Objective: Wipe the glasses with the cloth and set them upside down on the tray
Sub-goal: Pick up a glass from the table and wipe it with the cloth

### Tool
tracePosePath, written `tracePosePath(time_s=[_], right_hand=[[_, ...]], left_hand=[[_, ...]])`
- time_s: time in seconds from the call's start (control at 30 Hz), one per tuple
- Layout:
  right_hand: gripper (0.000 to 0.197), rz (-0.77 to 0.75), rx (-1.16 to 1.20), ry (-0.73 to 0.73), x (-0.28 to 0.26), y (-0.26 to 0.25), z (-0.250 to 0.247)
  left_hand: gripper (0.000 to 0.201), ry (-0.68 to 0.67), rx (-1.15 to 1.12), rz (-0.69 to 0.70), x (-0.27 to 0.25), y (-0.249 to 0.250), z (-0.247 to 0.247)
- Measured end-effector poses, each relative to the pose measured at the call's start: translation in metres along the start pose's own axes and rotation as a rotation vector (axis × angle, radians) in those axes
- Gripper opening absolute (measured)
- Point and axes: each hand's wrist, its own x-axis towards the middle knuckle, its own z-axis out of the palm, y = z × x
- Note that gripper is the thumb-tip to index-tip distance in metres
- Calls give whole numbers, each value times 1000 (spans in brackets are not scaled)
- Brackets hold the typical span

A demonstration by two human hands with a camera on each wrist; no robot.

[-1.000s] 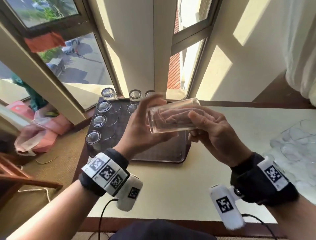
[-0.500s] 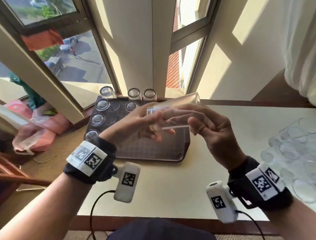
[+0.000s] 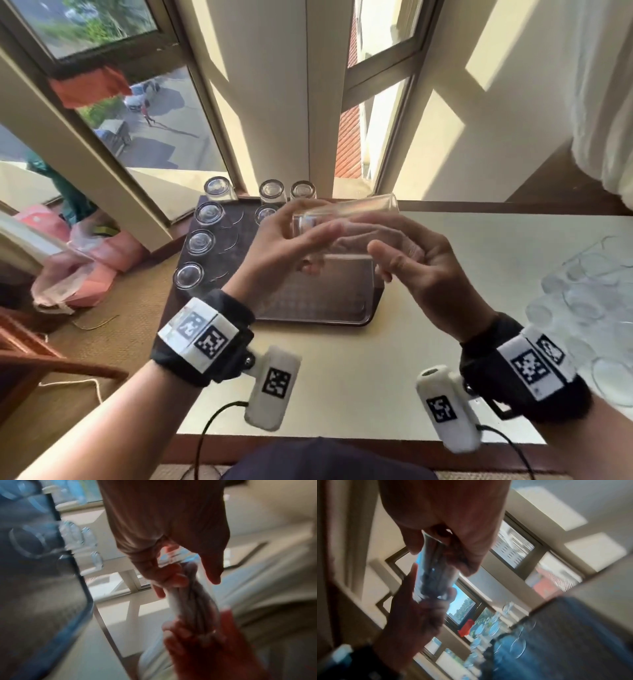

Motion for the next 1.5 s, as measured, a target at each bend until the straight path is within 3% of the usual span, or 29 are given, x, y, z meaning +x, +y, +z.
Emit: tracePosePath(time_s=[0.1, 0.13, 0.17, 0.2, 0.27, 0.3, 0.37, 0.47, 0.5, 0.53, 0.63, 0.7, 0.73, 0.8, 0.87, 0.9, 0.93, 1.03, 1.1, 1.13, 1.23, 1.3, 1.37, 1.43, 1.5], right_hand=[[40, 176, 128, 38, -5, 1, -3], [40, 185, 130, 44, -6, 3, -4], [39, 161, 105, 58, -6, 5, -4], [36, 108, 61, 68, -6, 5, -2], [31, -4, -79, 43, -8, 7, 1], [30, -42, -135, 14, -8, 8, 3], [30, -16, -114, -26, -6, 11, 2], [36, 178, 41, -18, -4, 10, -2], [37, 222, 86, -15, -5, 10, -4], [36, 228, 107, -3, -5, 11, -4], [29, 48, 24, 54, -6, 10, 1], [30, -29, -101, 11, -8, 15, 3], [30, -19, -109, -13, -10, 16, 5], [31, 81, -9, -10, -12, 13, 8], [35, 205, 179, 5, -12, 8, 5], [37, 228, 227, 18, -11, 7, 2], [40, 219, 236, 30, -8, 5, -1], [39, 25, 63, 64, -2, 2, -4], [32, -50, -77, 34, 0, 5, -2], [32, -36, -78, 17, 0, 8, -3], [37, 176, 104, -3, 2, 11, -6], [37, 224, 128, -7, 6, 11, -11], [34, 122, 4, 10, 9, 10, -11], [30, -14, -142, 10, 11, 11, -6], [29, -65, -174, -15, 10, 15, 0]], left_hand=[[62, 6, 617, 555, -4, -5, -8], [66, -6, 720, 595, -3, -8, -12], [72, -33, 718, 529, -2, -11, -13], [81, -60, 580, 361, -1, -11, -13], [89, -117, 88, -53, -6, -10, -7], [83, -106, -101, -178, -5, -11, -7], [63, -74, -101, -149, -8, -10, -5], [64, 6, 428, 333, -12, -11, -6], [68, 22, 558, 428, -11, -15, -8], [74, 24, 594, 420, -10, -20, -11], [96, -110, 152, -119, -6, -8, -11], [89, -166, -10, -278, -4, -4, -15], [79, -148, 17, -231, -4, -1, -15], [67, -85, 246, 57, -6, 7, -12], [69, -50, 581, 385, -8, 3, -16], [71, -24, 661, 459, -8, -1, -14], [76, -43, 623, 408, -8, -4, -15], [73, -298, 104, -98, -2, 0, -10], [78, -264, -37, -226, 1, -3, -11], [79, -208, -18, -206, 1, -4, -9], [68, 48, 292, 48, 0, -13, -8], [72, 75, 320, 117, -2, -26, -9], [79, 16, 27, -55, 0, -22, -7], [71, -70, -182, -265, 0, -15, -5], [78, -33, -125, -238, -1, -11, -4]])
